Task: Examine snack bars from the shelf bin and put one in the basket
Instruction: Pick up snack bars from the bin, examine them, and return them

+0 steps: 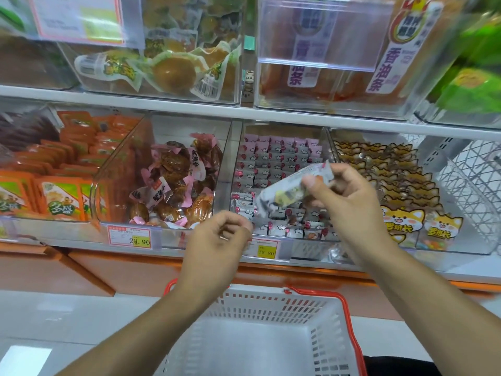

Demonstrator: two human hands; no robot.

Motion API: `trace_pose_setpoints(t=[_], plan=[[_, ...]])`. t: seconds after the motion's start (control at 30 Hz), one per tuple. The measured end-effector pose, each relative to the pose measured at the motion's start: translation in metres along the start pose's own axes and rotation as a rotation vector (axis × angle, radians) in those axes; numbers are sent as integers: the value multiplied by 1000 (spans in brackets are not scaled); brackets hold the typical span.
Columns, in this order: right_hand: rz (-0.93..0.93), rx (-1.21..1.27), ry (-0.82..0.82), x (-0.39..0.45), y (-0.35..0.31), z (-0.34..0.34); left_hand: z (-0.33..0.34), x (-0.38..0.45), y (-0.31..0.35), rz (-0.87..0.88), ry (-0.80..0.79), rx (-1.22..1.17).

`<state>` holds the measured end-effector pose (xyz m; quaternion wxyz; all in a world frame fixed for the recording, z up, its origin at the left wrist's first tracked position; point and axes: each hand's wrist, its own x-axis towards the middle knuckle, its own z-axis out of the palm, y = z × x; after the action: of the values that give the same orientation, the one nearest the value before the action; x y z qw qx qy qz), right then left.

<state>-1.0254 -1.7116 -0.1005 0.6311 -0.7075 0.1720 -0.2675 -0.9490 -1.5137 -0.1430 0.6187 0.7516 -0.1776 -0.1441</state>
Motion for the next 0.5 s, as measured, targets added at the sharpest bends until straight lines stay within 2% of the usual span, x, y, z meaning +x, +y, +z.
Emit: trace_pose_setpoints(t=[0.07, 0.17, 0.33, 0.5], plan=[[-9, -110, 153, 6, 1, -1, 2, -5, -1, 190, -22, 263], [-60, -309, 214, 15, 6, 0, 2, -9, -3, 425, -76, 561], [-232, -495, 155, 20, 14, 13, 4, -12, -4, 478, -195, 688], [-237, -704, 39, 25, 28, 17, 5, -9, -10, 443, -263, 765]])
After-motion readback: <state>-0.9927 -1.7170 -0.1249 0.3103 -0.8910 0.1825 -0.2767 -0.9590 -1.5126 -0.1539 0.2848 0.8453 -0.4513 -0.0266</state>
